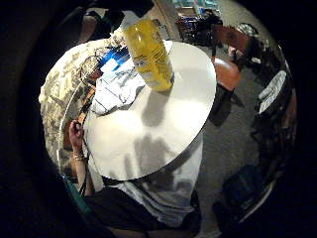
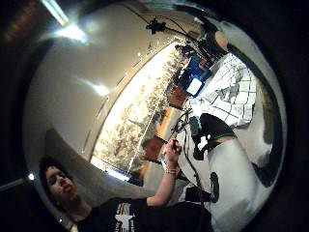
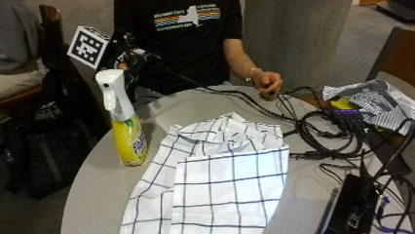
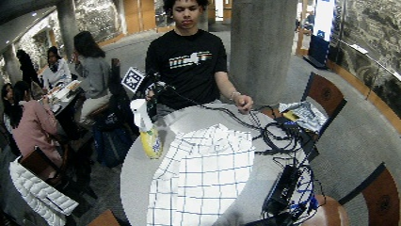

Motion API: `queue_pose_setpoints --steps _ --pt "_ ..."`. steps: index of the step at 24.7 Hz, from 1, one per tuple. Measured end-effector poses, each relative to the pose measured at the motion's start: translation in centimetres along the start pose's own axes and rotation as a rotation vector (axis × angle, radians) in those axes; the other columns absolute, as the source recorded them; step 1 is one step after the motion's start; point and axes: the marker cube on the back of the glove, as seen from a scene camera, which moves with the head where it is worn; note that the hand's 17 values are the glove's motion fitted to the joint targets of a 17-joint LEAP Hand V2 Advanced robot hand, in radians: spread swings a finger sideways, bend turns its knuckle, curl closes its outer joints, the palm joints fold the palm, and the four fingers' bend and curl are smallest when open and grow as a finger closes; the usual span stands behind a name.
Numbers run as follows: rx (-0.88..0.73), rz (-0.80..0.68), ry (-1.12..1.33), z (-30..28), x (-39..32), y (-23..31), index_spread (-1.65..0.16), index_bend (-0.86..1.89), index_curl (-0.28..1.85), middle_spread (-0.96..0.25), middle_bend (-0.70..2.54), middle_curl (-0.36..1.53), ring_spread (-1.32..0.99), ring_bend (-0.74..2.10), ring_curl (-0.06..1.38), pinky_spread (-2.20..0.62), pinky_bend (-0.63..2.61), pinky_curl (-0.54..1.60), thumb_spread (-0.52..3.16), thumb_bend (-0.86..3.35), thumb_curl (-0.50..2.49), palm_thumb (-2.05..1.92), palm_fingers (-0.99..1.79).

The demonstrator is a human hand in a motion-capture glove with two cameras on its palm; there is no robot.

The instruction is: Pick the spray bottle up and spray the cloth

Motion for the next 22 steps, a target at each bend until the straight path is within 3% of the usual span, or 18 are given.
queue_pose_setpoints --steps 5,16,22 --pt "0.042 0.093 -0.164 -0.5 1.3 0.2 -0.35 0.12 0.24 0.07 0.25 0.38 0.07 0.33 0.30 0.26 0.38 0.35 1.12 -0.01 0.45 0.87 0.50" --pt "0.110 0.142 -0.166 -0.2 2.7 -1.5 -0.34 0.12 0.24 0.08 0.23 0.38 0.08 0.32 0.31 0.26 0.40 0.36 1.09 -0.02 0.46 0.89 0.49" --pt "0.186 0.192 -0.152 1.2 2.6 -7.2 -0.34 0.10 0.23 0.08 0.21 0.38 0.08 0.33 0.31 0.26 0.43 0.37 1.08 -0.02 0.46 0.89 0.46"
